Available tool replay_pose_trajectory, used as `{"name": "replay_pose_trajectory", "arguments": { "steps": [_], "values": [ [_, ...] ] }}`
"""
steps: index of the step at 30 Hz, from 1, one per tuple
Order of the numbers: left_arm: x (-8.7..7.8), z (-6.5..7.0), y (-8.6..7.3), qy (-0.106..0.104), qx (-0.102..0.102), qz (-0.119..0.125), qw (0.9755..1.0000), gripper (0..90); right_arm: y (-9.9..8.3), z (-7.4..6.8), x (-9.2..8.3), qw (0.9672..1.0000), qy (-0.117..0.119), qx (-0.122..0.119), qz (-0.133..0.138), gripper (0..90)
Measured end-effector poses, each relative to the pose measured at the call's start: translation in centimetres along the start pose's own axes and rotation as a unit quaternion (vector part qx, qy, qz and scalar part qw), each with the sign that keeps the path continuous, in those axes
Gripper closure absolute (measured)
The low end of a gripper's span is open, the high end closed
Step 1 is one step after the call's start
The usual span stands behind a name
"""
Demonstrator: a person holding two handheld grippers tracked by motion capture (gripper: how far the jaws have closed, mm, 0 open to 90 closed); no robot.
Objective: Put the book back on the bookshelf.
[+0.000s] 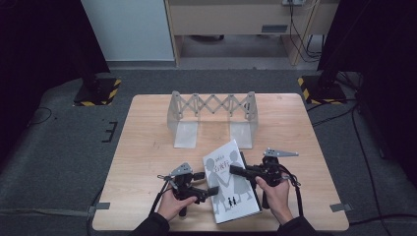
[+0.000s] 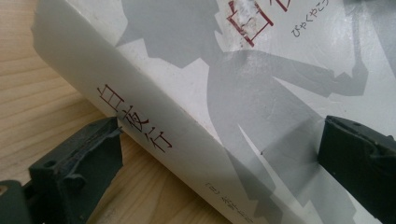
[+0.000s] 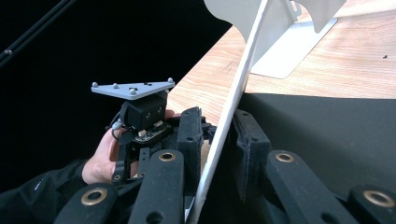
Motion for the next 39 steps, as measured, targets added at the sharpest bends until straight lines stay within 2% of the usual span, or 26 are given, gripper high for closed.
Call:
{"name": "replay_pose_trajectory", "arguments": {
  "steps": [2, 7, 11, 17, 21, 24, 27, 30, 36, 39],
  "values": [
    [0.2, 0.1, -0.3, -0.012, -0.022, -0.002, 0.9997, 0.0, 0.0, 0.1, 0.0, 1.0, 0.0, 0.001, 0.0, 75.2],
    [0.4, 0.1, -0.4, -0.016, -0.027, 0.0, 0.9995, 0.0, -0.1, 0.4, -0.1, 1.0, -0.001, 0.005, -0.001, 75.1],
    [0.4, 0.2, -0.3, -0.017, -0.028, 0.004, 0.9995, 0.0, 0.0, 0.3, -0.2, 1.0, -0.005, -0.003, 0.005, 75.1],
    [0.5, 0.5, -0.8, -0.042, -0.052, -0.004, 0.9977, 0.0, 0.2, -0.4, -0.3, 0.9997, 0.013, -0.018, 0.011, 75.1],
    [0.7, 0.4, -1.3, -0.051, -0.077, -0.015, 0.9956, 0.0, -0.1, 0.1, 0.1, 0.9999, 0.011, -0.007, 0.005, 74.8],
    [0.8, 0.3, -1.3, -0.047, -0.076, -0.017, 0.9958, 0.0, -0.3, 0.6, 0.2, 0.9999, 0.01, 0.004, 0.0, 74.4],
    [0.8, 0.3, -1.3, -0.044, -0.075, -0.018, 0.996, 0.1, -0.4, 1.0, 0.1, 1.0, -0.003, -0.004, -0.004, 73.7],
    [0.8, 0.3, -1.3, -0.037, -0.076, -0.015, 0.9963, 0.6, -0.4, 1.5, 0.0, 0.9993, -0.025, -0.026, -0.006, 72.4],
    [0.8, 0.2, -1.3, -0.032, -0.075, -0.016, 0.9966, 2.1, -0.7, 2.9, -0.2, 0.9955, -0.067, -0.066, 0.002, 61.0],
    [0.8, 0.2, -1.3, -0.033, -0.074, -0.017, 0.9966, 2.3, -0.8, 3.1, -0.3, 0.9943, -0.075, -0.075, 0.006, 57.2]
  ]
}}
Point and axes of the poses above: each handheld gripper's, and its own axes: x roughly forward along the jaws, y roughly out of its top, z roughly to its right, the point moved 9 cm from there along x, roughly forward along the jaws, and after that the axes turned 6 degrees about -y, right-handed, at the moved point
